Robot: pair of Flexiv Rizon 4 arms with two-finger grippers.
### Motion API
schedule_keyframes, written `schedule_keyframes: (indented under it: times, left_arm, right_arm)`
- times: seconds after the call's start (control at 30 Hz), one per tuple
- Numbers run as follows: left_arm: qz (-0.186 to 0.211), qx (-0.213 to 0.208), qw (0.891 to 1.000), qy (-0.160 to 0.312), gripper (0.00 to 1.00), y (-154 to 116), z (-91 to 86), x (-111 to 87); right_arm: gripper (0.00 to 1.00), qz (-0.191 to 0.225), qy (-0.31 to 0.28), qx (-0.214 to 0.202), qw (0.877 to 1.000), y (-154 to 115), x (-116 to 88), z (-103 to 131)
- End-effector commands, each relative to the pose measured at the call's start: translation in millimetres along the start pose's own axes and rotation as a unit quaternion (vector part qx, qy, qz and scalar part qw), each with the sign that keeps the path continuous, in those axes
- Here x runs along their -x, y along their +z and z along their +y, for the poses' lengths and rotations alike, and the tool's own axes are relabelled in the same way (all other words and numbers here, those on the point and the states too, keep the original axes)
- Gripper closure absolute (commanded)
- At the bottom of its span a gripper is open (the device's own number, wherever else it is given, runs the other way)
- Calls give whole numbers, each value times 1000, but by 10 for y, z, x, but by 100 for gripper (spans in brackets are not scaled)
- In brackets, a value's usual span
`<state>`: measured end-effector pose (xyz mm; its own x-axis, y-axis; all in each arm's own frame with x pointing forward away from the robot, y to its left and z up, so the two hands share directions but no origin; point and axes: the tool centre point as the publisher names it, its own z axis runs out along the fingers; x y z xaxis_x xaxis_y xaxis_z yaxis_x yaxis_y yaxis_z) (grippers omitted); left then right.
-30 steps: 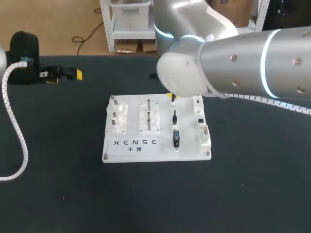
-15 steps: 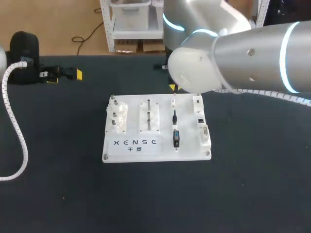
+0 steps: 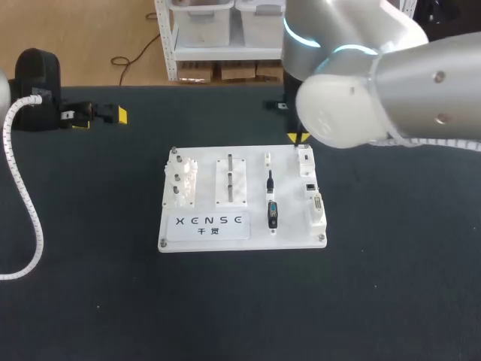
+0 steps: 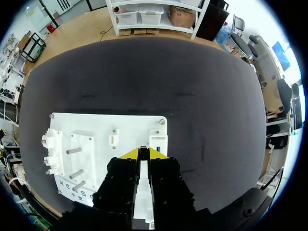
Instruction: Insert the USB connector, Ethernet cable, and multi-pin plug into their matching sockets one by one.
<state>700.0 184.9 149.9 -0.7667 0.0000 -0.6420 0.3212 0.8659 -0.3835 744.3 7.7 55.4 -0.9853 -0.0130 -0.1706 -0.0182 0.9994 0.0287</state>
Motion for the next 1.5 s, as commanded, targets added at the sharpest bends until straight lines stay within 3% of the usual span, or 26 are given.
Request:
schedule_keyframes:
  times: [0.03,1.5]
  left_arm:
    - [0,0,1000,0,0,0,0,0]
    - [0,0,1000,0,0,0,0,0]
  right_arm:
    - [100,-22,2,1,1000,-10,-88,-116]
    - [100,-6,8,-17,1000,215,-127,-217]
